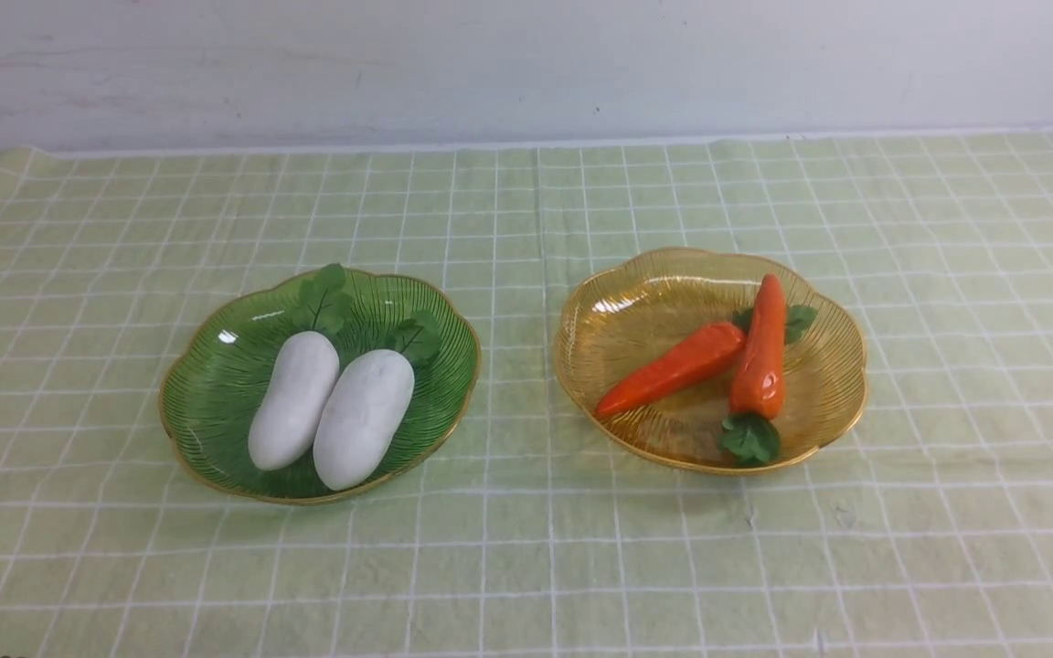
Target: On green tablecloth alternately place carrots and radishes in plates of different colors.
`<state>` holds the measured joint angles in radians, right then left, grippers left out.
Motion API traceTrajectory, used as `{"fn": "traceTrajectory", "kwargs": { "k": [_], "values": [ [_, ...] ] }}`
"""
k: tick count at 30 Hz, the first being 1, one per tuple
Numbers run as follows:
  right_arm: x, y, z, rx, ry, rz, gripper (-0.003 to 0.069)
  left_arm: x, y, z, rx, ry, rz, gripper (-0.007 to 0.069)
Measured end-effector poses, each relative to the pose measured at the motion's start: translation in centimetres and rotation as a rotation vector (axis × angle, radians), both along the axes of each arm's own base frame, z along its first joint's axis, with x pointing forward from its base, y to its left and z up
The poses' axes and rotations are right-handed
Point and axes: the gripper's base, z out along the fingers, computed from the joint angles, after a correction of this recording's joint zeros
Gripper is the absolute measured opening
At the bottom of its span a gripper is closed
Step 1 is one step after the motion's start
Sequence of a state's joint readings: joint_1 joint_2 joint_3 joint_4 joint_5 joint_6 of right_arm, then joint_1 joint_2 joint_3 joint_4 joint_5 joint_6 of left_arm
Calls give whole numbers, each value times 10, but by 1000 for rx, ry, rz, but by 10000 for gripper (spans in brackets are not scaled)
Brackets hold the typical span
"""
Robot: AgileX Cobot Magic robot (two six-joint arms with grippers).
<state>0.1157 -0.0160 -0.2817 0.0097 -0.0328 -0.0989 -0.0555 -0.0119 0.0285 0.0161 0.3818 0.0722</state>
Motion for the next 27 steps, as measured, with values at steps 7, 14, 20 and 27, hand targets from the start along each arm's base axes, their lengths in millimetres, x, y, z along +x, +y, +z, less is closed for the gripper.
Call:
{"fn": "traceTrajectory", "kwargs": {
  "k": [7,14,20,27],
  "values": [
    [29,-4,-80,-105,428,-169,-14,0,0,0,0,-1,0,-7],
    [34,-8,-135,23,711,-190,-14,0,0,0,1,-1,0,-7],
    [34,-8,-136,64,720,-182,-14,0,0,0,1,-1,0,-7],
    [34,-8,-136,66,721,-182,-14,0,0,0,1,-1,0,-7]
  ]
}}
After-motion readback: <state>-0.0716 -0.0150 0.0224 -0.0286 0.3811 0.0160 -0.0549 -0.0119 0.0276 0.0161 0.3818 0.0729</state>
